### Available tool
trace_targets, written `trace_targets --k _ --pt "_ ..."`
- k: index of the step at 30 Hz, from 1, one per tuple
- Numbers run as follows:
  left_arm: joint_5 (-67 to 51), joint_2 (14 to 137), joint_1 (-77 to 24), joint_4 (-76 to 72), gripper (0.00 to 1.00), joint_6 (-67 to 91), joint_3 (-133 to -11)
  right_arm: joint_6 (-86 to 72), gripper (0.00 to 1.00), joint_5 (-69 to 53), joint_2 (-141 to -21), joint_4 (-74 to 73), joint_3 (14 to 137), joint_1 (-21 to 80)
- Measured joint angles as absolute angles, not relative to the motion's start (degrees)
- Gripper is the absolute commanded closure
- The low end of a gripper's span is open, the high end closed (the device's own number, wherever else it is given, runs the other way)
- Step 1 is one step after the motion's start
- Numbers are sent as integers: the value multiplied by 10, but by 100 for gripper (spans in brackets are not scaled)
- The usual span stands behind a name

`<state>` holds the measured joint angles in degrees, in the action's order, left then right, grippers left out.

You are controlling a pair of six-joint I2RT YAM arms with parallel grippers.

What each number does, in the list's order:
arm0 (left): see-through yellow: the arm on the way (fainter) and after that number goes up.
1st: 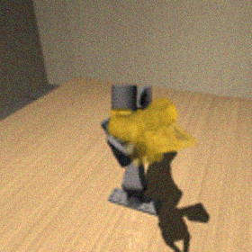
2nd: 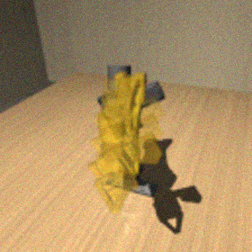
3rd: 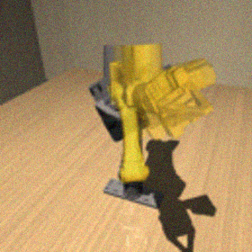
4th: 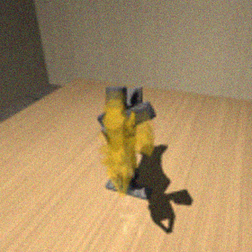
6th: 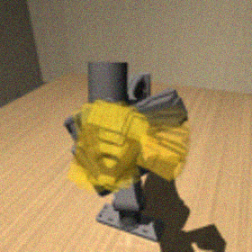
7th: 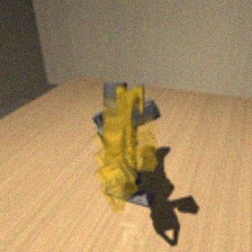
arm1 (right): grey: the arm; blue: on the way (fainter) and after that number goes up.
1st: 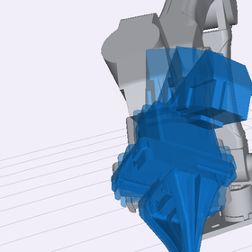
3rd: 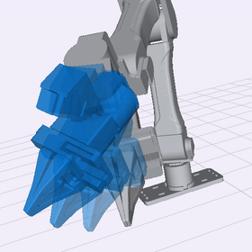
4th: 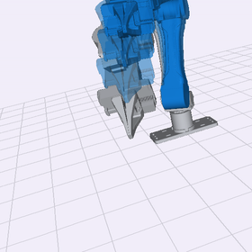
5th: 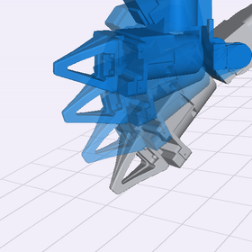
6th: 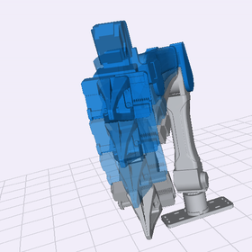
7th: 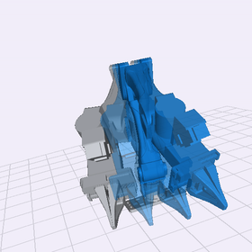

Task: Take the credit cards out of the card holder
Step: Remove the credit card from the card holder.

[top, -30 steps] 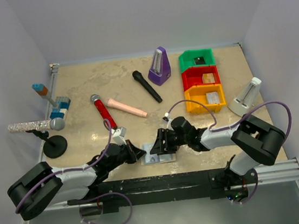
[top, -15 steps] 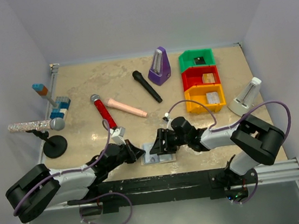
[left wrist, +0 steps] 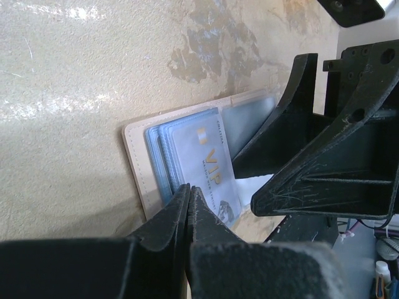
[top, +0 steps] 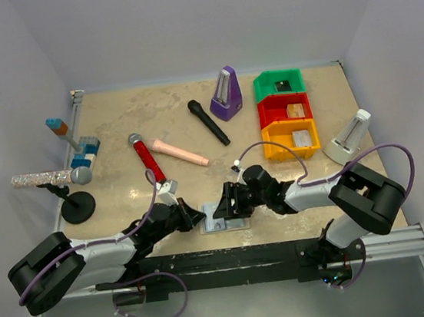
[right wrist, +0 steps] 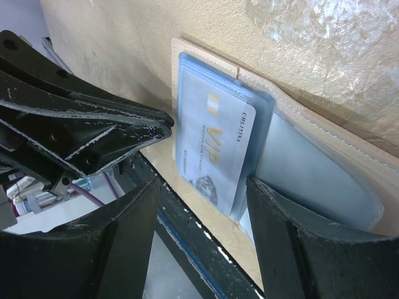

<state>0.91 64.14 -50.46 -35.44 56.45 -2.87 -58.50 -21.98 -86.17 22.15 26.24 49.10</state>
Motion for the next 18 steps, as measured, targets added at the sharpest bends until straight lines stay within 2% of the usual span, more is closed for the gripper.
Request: trace_targets --k 6,18 --pt "9 644 -505 -355 100 564 -29 -585 43 -220 -862 230 260 491" --pt "9 684 -506 -391 100 565 -29 -594 43 -223 -871 311 231 491"
